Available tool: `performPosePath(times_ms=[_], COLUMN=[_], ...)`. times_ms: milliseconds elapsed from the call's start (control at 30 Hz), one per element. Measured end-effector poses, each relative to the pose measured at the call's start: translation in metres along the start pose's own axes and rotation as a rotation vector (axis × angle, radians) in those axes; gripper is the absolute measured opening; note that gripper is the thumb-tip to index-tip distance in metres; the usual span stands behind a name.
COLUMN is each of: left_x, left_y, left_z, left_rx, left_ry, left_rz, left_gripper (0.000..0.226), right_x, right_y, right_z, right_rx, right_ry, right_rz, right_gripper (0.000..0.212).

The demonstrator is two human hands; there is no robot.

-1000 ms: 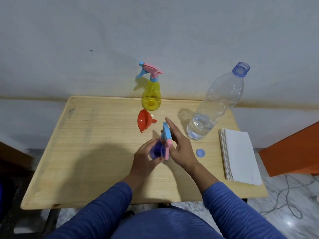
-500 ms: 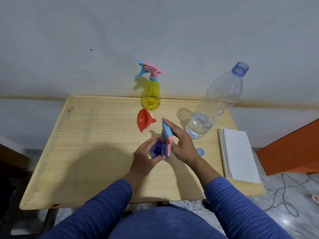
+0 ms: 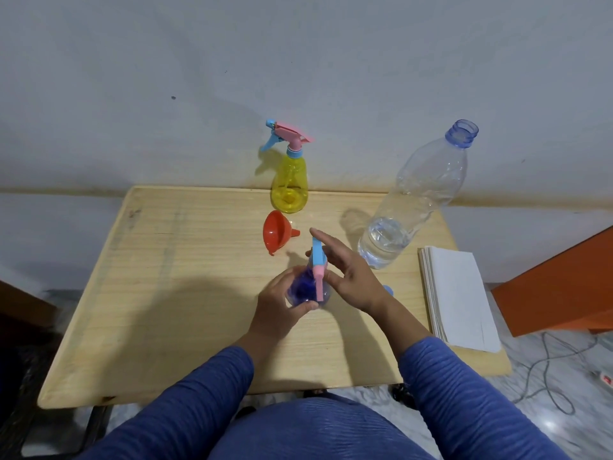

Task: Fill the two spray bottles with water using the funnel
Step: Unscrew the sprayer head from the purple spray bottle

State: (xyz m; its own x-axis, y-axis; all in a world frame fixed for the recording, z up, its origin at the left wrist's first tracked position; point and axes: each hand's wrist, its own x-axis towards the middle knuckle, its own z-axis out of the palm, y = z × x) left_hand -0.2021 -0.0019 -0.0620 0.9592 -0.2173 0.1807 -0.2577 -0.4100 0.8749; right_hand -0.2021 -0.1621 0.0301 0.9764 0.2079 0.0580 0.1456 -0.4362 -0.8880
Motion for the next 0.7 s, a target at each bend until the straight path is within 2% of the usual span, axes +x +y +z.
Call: performPosePath(times_ms=[200, 433, 567, 700], left_x=[0.000, 0.002, 0.003, 0.005], left_y=[-0.003, -0.001, 0.000, 0.008], left_z=[0.000, 0.000, 0.000, -0.002], left_rx=[0.028, -0.015, 0.007, 0.012], left_ry=[0.000, -0.019, -0.039, -0.054], left_rz=[-0.015, -0.062, -0.098, -0.114], left_gripper=[0.071, 0.073, 0.072, 0.068], right_x=[0.025, 0.084, 0.108, 0.104], right_y=[-0.025, -0.058, -0.047, -0.002], right_z=[-0.015, -0.047, -0.054, -0.038], right_rx=[0.110, -0.101, -0.318, -0.457], right_ry=[0.232, 0.474, 0.412, 0.213], right_rz=[-0.069, -0.060, 0.135, 0.353], right_gripper=[0.063, 0.056, 0.053, 0.056])
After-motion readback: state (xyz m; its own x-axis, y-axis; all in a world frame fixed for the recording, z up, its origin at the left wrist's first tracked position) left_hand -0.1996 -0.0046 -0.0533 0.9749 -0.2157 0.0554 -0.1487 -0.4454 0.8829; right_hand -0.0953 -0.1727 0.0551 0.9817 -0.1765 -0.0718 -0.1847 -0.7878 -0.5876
